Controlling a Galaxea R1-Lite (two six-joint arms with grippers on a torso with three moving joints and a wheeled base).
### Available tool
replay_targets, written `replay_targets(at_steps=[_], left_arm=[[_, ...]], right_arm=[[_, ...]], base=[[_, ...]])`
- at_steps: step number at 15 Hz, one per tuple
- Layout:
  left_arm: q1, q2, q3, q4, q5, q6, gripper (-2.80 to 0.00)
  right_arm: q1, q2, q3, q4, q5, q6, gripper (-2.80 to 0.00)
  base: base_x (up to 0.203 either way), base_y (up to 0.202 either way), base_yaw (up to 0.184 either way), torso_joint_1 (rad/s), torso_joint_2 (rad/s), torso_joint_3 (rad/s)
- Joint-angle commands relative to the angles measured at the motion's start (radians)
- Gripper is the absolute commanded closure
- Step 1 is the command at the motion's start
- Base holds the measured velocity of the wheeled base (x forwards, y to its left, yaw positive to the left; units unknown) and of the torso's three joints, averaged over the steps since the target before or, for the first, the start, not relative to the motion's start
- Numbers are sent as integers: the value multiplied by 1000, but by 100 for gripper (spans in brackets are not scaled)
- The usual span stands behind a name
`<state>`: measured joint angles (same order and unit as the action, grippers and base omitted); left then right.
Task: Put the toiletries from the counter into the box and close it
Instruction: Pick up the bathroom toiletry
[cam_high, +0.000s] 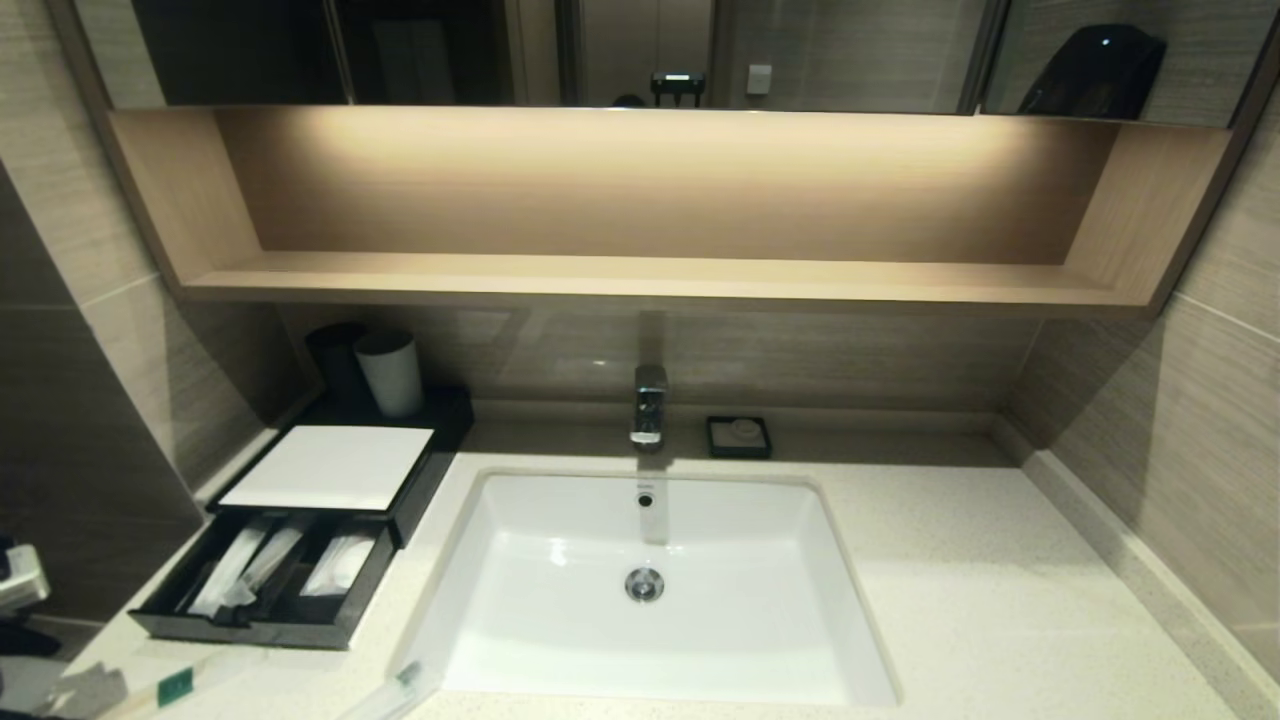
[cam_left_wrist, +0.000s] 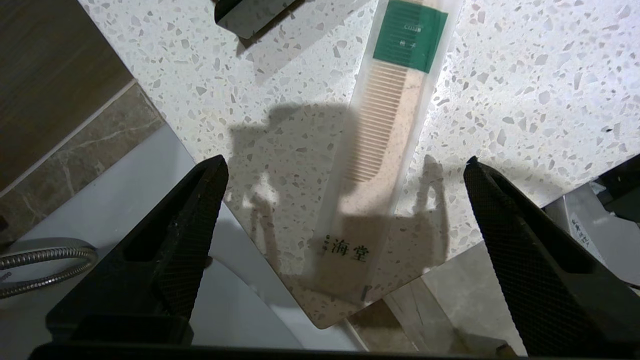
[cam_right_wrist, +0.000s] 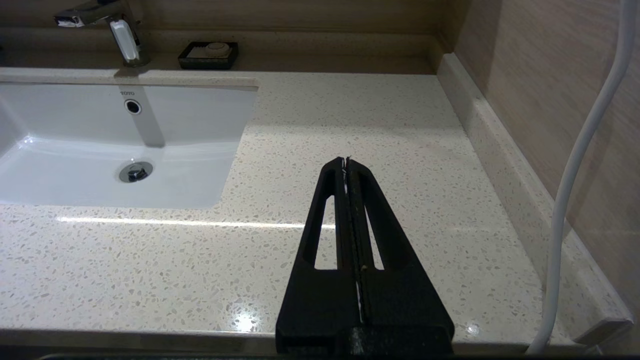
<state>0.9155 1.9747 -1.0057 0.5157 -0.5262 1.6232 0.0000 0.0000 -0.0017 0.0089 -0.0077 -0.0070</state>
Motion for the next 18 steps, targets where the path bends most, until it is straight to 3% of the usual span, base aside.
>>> replay_targets(at_steps=[1,18], left_arm=[[1,19,-1,1,2,10,-280],[6,72,-2,-5,31,66,-280]], right_arm=[[0,0,0,0,0,-1,0],[0,0,0,0,0,-1,0]], base=[[0,0,0,0,0,0],[0,0,0,0,0,0]])
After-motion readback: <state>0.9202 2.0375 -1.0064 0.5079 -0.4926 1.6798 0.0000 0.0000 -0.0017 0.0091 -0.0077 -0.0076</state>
